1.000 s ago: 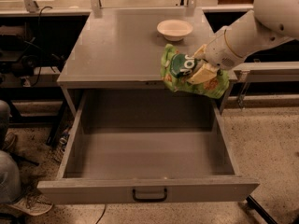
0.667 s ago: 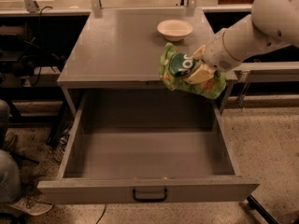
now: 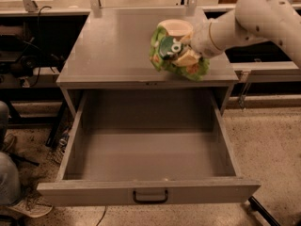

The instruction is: Pick green rice chip bag from top drawer and place on counter

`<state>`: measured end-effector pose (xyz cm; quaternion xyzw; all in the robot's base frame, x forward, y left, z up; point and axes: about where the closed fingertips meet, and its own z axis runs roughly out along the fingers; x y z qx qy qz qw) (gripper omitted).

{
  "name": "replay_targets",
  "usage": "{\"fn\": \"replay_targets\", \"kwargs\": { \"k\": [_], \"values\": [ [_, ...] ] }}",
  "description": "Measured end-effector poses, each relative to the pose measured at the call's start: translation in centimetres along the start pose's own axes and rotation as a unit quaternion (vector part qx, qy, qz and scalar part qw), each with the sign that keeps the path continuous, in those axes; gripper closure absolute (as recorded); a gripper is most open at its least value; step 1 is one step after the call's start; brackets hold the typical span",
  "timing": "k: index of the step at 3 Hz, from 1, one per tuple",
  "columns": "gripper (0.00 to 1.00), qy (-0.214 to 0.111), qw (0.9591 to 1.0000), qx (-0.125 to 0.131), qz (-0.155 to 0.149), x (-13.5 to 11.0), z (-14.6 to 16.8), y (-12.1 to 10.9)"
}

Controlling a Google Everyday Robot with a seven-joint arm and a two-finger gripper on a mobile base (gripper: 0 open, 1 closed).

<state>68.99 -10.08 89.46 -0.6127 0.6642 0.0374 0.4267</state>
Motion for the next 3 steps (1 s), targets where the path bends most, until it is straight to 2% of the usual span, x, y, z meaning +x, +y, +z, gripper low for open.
{"fn": "replay_targets", "kwargs": {
  "k": [1, 2, 3],
  "values": [
    [1.00, -0.033, 0.9988, 0.022, -0.028, -2.1, 2.1, -4.3],
    [1.00, -0.056, 0.9978, 0.017, -0.032, -3.3, 5.0, -6.9],
    [0.82, -0.070, 0.9972, 0.011, -0.025, -3.9, 7.7, -8.7]
  ]
}}
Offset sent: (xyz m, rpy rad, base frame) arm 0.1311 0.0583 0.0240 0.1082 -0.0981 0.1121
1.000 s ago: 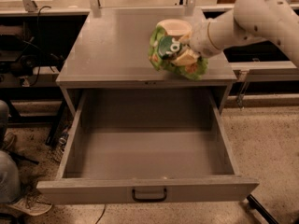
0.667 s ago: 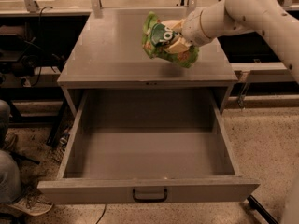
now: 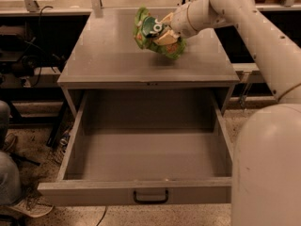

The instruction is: Pick green rice chip bag from top drawer and place on counter

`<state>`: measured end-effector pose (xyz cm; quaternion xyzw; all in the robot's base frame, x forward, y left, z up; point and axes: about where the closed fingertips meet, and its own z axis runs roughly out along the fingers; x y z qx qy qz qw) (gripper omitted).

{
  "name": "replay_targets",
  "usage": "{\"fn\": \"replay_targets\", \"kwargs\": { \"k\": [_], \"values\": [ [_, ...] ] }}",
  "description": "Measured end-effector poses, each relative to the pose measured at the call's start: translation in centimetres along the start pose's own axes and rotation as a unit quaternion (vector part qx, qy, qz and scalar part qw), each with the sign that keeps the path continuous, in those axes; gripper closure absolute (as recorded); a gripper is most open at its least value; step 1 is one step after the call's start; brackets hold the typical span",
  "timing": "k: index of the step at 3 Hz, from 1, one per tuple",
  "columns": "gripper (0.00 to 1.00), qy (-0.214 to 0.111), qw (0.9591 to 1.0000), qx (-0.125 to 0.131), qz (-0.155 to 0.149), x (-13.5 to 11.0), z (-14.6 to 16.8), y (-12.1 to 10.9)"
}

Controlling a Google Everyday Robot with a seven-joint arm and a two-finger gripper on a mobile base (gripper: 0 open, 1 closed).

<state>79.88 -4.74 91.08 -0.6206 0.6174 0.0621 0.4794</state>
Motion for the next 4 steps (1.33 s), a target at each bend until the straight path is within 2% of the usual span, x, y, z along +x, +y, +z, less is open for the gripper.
{"fn": "replay_targets", "kwargs": {
  "k": [1, 2, 3, 4],
  "values": [
    [0.59, 0.000, 0.9999, 0.004, 0.011, -0.1, 1.3, -1.0],
    [0.28, 0.002, 0.9997, 0.009, 0.025, -0.1, 2.0, -1.7],
    [0.05, 0.000, 0.9995, 0.012, 0.029, -0.3, 1.8, -1.9],
    [0.00, 0.006, 0.9991, 0.024, 0.035, 0.1, 0.4, -2.2]
  ]
}}
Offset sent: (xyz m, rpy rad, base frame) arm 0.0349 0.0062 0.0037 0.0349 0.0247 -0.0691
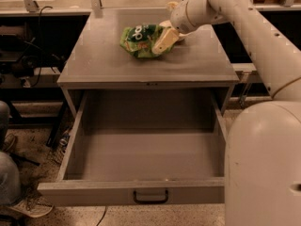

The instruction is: Pick green rice chip bag from top drawer and place on counter

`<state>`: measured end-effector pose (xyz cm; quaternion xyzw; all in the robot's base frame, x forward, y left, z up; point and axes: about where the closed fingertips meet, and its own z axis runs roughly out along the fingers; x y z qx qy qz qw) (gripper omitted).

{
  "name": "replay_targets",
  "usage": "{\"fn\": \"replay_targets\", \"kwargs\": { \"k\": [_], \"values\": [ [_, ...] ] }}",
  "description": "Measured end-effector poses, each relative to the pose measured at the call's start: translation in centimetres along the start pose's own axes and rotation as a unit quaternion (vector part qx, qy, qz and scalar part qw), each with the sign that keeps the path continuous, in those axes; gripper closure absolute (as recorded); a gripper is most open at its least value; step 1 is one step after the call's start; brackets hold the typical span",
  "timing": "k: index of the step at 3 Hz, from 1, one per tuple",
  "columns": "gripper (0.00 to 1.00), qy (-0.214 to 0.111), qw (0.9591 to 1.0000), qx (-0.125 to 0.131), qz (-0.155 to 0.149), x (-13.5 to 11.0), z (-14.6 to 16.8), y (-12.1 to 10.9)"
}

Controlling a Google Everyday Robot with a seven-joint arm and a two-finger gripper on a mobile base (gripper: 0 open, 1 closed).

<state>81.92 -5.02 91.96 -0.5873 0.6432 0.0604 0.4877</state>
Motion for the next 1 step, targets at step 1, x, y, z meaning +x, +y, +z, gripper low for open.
{"fn": "replay_targets", "kwargs": {
  "k": [1],
  "values": [
    [0.00, 0.016, 0.9982, 0.042, 0.039, 2.17, -4.54, -0.85]
  ]
}}
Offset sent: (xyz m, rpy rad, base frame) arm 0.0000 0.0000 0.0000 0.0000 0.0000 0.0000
